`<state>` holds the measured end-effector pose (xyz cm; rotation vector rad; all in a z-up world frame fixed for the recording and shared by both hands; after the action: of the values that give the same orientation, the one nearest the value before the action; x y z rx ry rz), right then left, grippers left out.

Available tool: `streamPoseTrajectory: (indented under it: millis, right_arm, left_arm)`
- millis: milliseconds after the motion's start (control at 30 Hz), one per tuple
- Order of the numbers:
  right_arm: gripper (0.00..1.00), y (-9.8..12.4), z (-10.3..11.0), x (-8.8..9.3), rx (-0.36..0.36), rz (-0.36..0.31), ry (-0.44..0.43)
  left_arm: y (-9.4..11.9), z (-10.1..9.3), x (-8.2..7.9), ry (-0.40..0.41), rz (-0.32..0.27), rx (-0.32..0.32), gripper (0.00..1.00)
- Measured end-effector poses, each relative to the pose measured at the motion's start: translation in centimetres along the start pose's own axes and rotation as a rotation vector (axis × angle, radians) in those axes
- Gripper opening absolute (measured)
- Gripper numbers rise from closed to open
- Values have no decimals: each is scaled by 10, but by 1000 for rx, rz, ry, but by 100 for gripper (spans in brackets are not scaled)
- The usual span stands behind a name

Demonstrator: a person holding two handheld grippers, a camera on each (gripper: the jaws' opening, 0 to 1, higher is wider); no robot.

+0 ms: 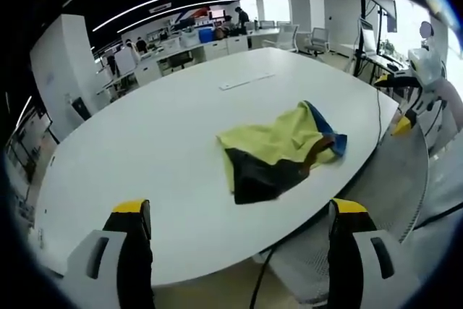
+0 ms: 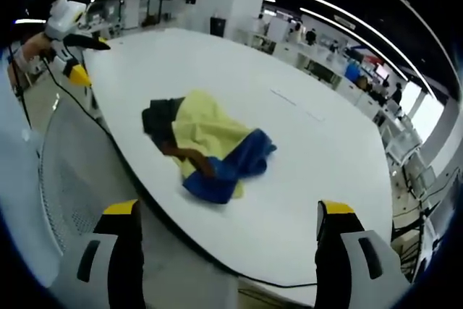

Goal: Fold the garment on the visible template until the final outline fits inside the template.

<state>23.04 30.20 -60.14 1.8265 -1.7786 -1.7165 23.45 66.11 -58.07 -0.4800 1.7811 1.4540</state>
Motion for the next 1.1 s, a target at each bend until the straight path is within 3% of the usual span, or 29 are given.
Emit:
streamPoseTrajectory:
  millis: [1100]
  right_arm:
    - [100, -2, -1, 1, 1, 0, 13]
  left_arm:
    - [-3, 2, -2, -14, -18, -10, 100]
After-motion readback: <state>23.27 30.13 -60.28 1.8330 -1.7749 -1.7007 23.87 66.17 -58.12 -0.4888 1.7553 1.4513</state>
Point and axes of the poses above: the point that each gripper's makers call its tool centre point, and the gripper's own axes: y roughly backward along the fingers, z roughly to its left, x roughly out of its underside, the point moved 3 cm from there along y, roughly backward along the fingers, and after that the axes turned 13 degrees about y, right-handed, at the moved point
